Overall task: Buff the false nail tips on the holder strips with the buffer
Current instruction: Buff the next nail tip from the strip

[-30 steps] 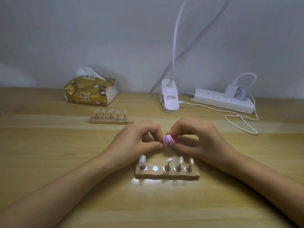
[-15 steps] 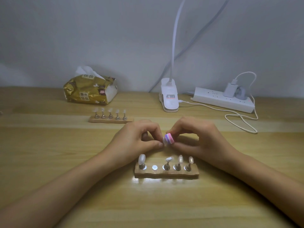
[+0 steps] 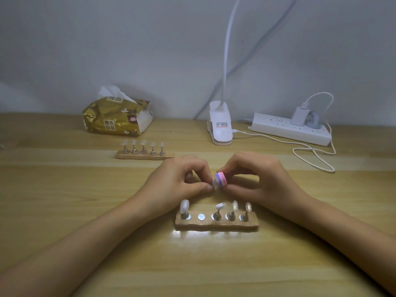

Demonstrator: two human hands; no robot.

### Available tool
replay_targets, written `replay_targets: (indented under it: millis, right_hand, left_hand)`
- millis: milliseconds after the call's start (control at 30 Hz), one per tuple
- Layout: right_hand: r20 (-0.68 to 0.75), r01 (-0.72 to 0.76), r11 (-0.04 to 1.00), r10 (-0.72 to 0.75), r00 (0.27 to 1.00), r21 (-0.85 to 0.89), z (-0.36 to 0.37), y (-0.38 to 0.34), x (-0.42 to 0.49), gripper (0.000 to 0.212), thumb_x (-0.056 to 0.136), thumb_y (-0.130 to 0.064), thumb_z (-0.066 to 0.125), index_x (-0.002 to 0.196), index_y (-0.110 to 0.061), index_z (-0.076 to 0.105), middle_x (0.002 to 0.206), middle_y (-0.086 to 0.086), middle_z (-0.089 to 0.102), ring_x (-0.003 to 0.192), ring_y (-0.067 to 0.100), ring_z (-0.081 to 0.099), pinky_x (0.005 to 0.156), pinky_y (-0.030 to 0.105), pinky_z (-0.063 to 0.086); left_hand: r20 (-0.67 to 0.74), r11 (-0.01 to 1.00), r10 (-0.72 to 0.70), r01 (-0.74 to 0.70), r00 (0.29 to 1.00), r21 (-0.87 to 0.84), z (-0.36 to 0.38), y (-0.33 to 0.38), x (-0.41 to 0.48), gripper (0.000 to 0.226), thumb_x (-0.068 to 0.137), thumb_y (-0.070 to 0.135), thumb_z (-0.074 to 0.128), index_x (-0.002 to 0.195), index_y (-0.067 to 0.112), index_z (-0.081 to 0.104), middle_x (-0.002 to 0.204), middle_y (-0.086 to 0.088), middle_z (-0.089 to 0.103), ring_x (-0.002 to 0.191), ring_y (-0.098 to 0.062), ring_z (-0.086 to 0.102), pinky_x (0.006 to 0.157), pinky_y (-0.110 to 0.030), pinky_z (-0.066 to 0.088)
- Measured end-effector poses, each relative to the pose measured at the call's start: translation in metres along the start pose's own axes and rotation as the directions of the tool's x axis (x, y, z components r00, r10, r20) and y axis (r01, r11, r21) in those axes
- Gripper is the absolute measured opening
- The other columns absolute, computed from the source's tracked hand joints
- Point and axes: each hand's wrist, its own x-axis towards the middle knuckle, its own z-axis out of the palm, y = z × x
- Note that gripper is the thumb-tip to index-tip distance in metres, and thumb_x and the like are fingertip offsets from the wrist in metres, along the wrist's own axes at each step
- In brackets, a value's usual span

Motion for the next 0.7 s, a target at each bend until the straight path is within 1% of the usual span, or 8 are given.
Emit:
replay_targets:
  millis: [100,233,300,367,433,500,567,700]
  right_hand:
    - [-0.058,0.010,0.999,-0.008,0.998,0.033,-0.0004,-0.0007,-0.0007,0.017,0.081,0.003,0.080,0.093,-0.001,0.069,0.090,0.002,0.071,0.086,0.013,0.070,0.083,0.030,0.058]
    - [-0.011,-0.023,0.999,0.023,1.000,0.031,0.0011,-0.0015,0.0004,0.016,0.080,0.003,0.081,0.090,-0.001,0.069,0.089,0.003,0.072,0.083,0.012,0.070,0.082,0.027,0.058]
    - [-0.045,-0.003,1.000,0.005,0.999,0.028,0.0009,-0.0025,-0.0005,0.016,0.080,0.001,0.081,0.091,-0.002,0.070,0.089,0.000,0.071,0.084,0.011,0.070,0.082,0.022,0.056]
    - [-0.060,0.035,0.999,-0.034,0.998,0.013,0.0007,-0.0034,0.0002,0.016,0.080,0.001,0.081,0.092,-0.001,0.070,0.091,-0.002,0.071,0.086,0.011,0.069,0.082,0.025,0.057]
    - [-0.024,0.011,1.000,-0.010,1.000,0.017,0.0005,-0.0031,0.0005,0.017,0.080,0.003,0.081,0.092,0.000,0.070,0.091,0.001,0.072,0.086,0.012,0.069,0.083,0.031,0.058]
    - [-0.027,-0.002,1.000,0.002,1.000,0.030,0.0001,-0.0023,0.0002,0.016,0.080,0.002,0.080,0.092,0.000,0.071,0.091,0.001,0.072,0.086,0.012,0.069,0.083,0.029,0.058]
    - [-0.055,0.038,0.999,-0.037,0.998,0.015,0.0012,-0.0025,0.0002,0.015,0.081,-0.001,0.080,0.093,-0.001,0.071,0.092,-0.001,0.072,0.087,0.011,0.069,0.083,0.026,0.057]
    - [-0.016,-0.013,0.998,0.014,1.000,0.056,-0.0004,-0.0022,0.0002,0.014,0.081,-0.001,0.080,0.092,0.000,0.070,0.090,0.004,0.072,0.086,0.014,0.070,0.084,0.033,0.058]
  left_hand:
    - [0.001,1.000,0.005,-0.005,1.000,0.011,0.0003,0.0001,0.0002,0.009,0.074,0.028,0.078,0.075,0.031,0.069,0.078,0.015,0.062,0.064,-0.010,0.045,0.065,-0.034,0.042]
    - [-0.002,1.000,-0.001,0.001,1.000,0.010,0.0003,-0.0006,0.0008,0.009,0.072,0.032,0.076,0.075,0.029,0.069,0.078,0.013,0.062,0.064,-0.008,0.043,0.064,-0.035,0.040]
    - [-0.006,1.000,-0.002,0.002,1.000,0.020,0.0008,0.0000,0.0005,0.010,0.070,0.035,0.073,0.076,0.030,0.068,0.077,0.014,0.062,0.064,-0.008,0.044,0.065,-0.036,0.042]
    - [-0.011,1.000,-0.002,0.002,1.000,0.011,0.0009,0.0002,0.0010,0.010,0.069,0.037,0.072,0.077,0.030,0.069,0.075,0.017,0.060,0.063,-0.009,0.043,0.064,-0.034,0.040]
    - [-0.013,1.000,-0.006,0.006,1.000,0.002,0.0011,-0.0001,0.0008,0.010,0.069,0.036,0.072,0.076,0.029,0.069,0.075,0.016,0.060,0.063,-0.008,0.043,0.064,-0.033,0.039]
    - [-0.009,1.000,-0.006,0.006,1.000,0.003,0.0011,0.0001,0.0010,0.009,0.070,0.035,0.073,0.075,0.029,0.069,0.075,0.014,0.060,0.063,-0.007,0.043,0.064,-0.032,0.038]
    - [-0.007,1.000,-0.004,0.004,1.000,0.006,0.0003,0.0002,0.0005,0.008,0.074,0.029,0.077,0.074,0.028,0.069,0.074,0.015,0.059,0.062,-0.008,0.043,0.063,-0.032,0.037]
    - [-0.001,1.000,-0.001,0.001,1.000,0.020,-0.0009,-0.0009,-0.0004,0.015,0.078,0.018,0.081,0.074,0.026,0.069,0.076,0.014,0.060,0.062,-0.005,0.045,0.063,-0.030,0.038]
